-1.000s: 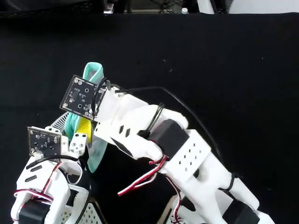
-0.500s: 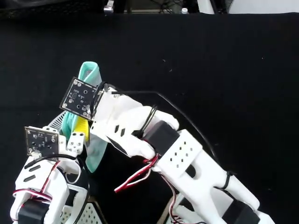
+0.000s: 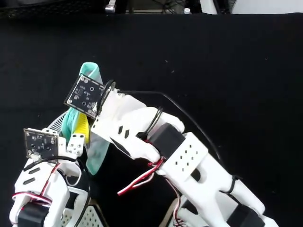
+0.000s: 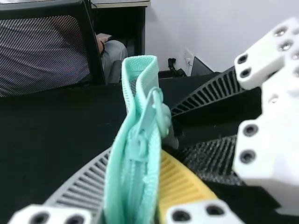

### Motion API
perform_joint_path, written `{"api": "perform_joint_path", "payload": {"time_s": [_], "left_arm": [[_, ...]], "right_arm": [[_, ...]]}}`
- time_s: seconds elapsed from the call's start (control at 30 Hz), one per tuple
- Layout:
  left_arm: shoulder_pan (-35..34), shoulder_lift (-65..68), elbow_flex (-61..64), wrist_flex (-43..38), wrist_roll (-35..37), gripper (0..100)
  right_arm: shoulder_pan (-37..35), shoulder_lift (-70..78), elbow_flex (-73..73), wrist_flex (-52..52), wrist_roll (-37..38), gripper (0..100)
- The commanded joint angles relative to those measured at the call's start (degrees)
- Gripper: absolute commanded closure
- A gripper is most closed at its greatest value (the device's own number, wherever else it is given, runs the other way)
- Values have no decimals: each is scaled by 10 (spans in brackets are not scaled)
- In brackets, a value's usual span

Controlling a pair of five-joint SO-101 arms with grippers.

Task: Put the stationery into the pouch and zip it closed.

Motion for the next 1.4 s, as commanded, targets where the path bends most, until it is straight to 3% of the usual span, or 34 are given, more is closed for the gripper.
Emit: {"api": "perform_joint_path", "payload": {"time_s": [0.0,0.17,0.57,0.77,0.93,1.1,1.37], "left_arm": [[1,1,7,8,2,970],[1,1,7,8,1,970],[-1,0,4,8,3,970],[-49,0,3,8,5,970],[-50,0,6,8,17,970],[-49,0,7,4,35,970],[-49,-16,-6,4,37,970]], "right_arm": [[-9,-26,-8,-22,-15,913],[-11,-26,-8,-23,-11,803],[-26,-26,-37,-21,-11,810],[-40,-28,-19,-44,-16,815],[-56,-85,27,-107,-51,901],[-56,-145,104,-165,-64,902],[-53,-160,172,-171,-69,902]]}}
